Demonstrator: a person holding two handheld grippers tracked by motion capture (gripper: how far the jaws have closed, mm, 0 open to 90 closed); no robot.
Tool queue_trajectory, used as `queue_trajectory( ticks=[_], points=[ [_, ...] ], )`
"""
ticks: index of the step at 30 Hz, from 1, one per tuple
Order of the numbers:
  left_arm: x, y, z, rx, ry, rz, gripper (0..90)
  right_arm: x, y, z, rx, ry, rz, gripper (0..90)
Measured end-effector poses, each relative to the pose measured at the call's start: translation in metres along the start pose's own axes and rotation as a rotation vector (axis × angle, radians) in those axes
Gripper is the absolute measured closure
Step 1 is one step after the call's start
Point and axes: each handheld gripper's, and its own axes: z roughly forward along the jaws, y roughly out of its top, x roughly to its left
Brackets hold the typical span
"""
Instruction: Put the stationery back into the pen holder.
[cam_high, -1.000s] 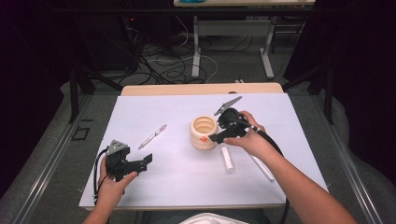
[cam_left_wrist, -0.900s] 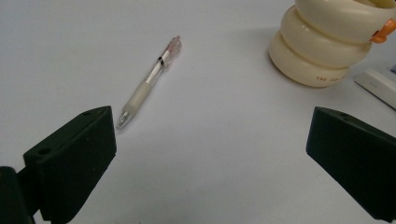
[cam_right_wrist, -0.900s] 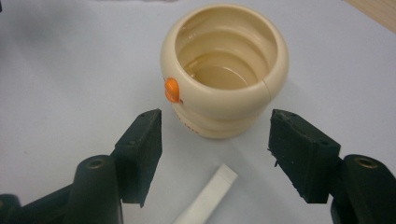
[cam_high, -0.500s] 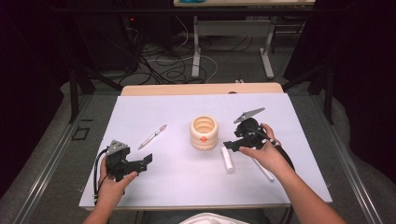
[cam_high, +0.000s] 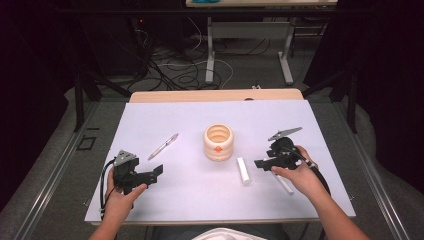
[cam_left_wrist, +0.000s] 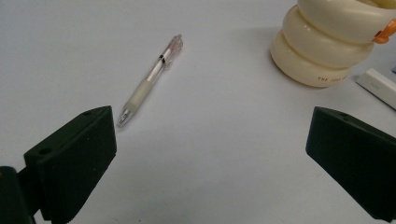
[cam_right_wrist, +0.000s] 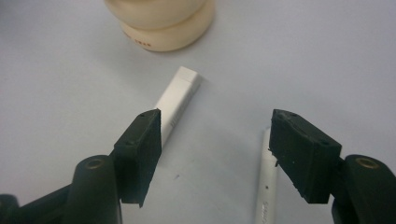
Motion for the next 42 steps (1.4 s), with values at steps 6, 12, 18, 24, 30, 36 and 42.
queue_trajectory(
  ticks=[6, 12, 18, 24, 30, 36, 42],
  points=[
    [0.000, 0.001, -0.001, 0.001, -0.002, 0.000, 2.9, -0.012, -0.008, 0.000, 0.028, -0.037, 0.040, 34.6],
    [0.000, 0.001, -0.001, 0.000, -0.005, 0.004, 2.9, -0.017, -0.009, 0.002, 0.092, -0.048, 0.108, 35.9],
    [-0.002, 0.001, 0.000, -0.003, -0.009, 0.013, 2.9, -0.018, -0.011, 0.006, 0.158, -0.085, 0.116, 39.4],
    [-0.002, 0.001, 0.000, 0.005, -0.008, 0.013, 2.9, -0.018, -0.014, 0.007, 0.213, -0.108, 0.075, 50.2],
    [-0.002, 0.001, 0.000, 0.005, -0.011, 0.014, 2.9, -0.019, -0.020, 0.015, 0.281, -0.109, 0.076, 57.5],
    [-0.002, 0.001, 0.001, 0.007, -0.011, 0.015, 3.0, -0.018, -0.022, 0.018, 0.345, -0.145, 0.065, 63.5],
    [-0.002, 0.001, 0.001, 0.006, -0.010, 0.017, 3.0, -0.019, -0.024, 0.019, 0.362, -0.149, 0.090, 68.8]
  ],
)
